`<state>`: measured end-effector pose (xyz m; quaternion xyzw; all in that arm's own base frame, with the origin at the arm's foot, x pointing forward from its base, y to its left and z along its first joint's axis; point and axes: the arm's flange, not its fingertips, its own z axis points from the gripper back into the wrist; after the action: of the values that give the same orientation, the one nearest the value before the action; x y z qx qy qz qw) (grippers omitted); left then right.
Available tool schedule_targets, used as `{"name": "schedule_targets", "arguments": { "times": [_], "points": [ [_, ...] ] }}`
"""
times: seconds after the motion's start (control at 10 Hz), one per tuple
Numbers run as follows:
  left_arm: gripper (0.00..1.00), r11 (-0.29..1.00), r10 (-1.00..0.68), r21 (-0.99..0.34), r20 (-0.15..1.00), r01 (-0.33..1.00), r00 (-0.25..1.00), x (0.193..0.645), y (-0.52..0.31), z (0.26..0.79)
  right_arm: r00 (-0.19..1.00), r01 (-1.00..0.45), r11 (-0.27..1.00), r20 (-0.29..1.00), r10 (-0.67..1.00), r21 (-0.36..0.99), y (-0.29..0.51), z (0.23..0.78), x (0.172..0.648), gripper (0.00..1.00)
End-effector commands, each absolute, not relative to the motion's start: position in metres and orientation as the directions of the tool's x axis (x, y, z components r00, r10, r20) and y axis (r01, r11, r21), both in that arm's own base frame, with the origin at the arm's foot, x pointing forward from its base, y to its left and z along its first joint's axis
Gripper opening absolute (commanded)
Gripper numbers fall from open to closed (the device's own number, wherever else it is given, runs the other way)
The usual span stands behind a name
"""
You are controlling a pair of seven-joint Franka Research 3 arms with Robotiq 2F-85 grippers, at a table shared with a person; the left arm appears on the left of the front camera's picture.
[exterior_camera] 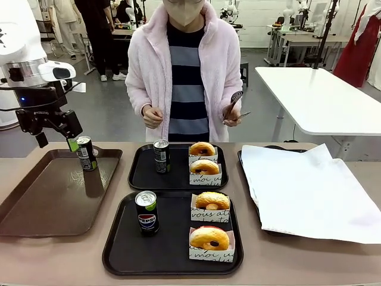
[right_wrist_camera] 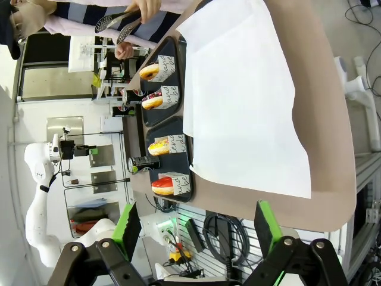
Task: Set up donuts and drinks on trays.
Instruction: Pick up one Pepsi coke from the Handle tray and place it on the Flat Tray without a Pepsi coke.
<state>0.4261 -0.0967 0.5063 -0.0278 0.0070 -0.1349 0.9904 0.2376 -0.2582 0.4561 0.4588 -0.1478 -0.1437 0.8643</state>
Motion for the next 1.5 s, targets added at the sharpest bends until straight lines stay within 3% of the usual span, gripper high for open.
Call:
{"name": "schedule_targets", "arguments": {
  "times": [0.0, 0.2, 0.5, 0.6, 0.8, 1.1, 1.4],
  "points": [
    [1.00, 0.958, -0.278, -0.076, -0.002, 0.277, 0.961, 0.434, -0.101, 0.503, 0.918, 0.119, 0.535, 0.113, -0.380, 0.836, -0.258, 0.457, 0.236, 1.00],
    [1.00, 0.961, -0.270, -0.059, -0.011, 0.269, 0.963, 0.428, -0.098, 0.503, 0.918, 0.119, 0.535, 0.113, -0.380, 0.836, -0.258, 0.457, 0.236, 1.00],
    [1.00, 0.897, -0.033, -0.438, 0.061, 0.056, 0.998, 0.406, -0.010, 0.490, 0.918, 0.119, 0.535, 0.113, -0.380, 0.836, -0.258, 0.457, 0.236, 1.00],
    [1.00, 0.821, 0.065, -0.569, 0.026, -0.039, 0.998, 0.403, 0.022, 0.476, 0.918, 0.119, 0.535, 0.113, -0.380, 0.836, -0.258, 0.457, 0.236, 1.00],
    [1.00, 0.687, 0.143, -0.722, 0.014, -0.090, 0.990, 0.392, 0.061, 0.449, 0.918, 0.119, 0.535, 0.113, -0.380, 0.836, -0.258, 0.457, 0.236, 1.00],
    [1.00, 0.477, 0.131, -0.879, 0.044, -0.025, 0.990, 0.388, 0.108, 0.410, 0.918, 0.119, 0.535, 0.113, -0.380, 0.836, -0.258, 0.457, 0.236, 1.00],
    [1.00, 0.457, 0.065, -0.890, 0.036, 0.002, 0.997, 0.397, 0.134, 0.396, 0.918, 0.119, 0.535, 0.113, -0.380, 0.836, -0.258, 0.457, 0.236, 1.00]
  ]
}}
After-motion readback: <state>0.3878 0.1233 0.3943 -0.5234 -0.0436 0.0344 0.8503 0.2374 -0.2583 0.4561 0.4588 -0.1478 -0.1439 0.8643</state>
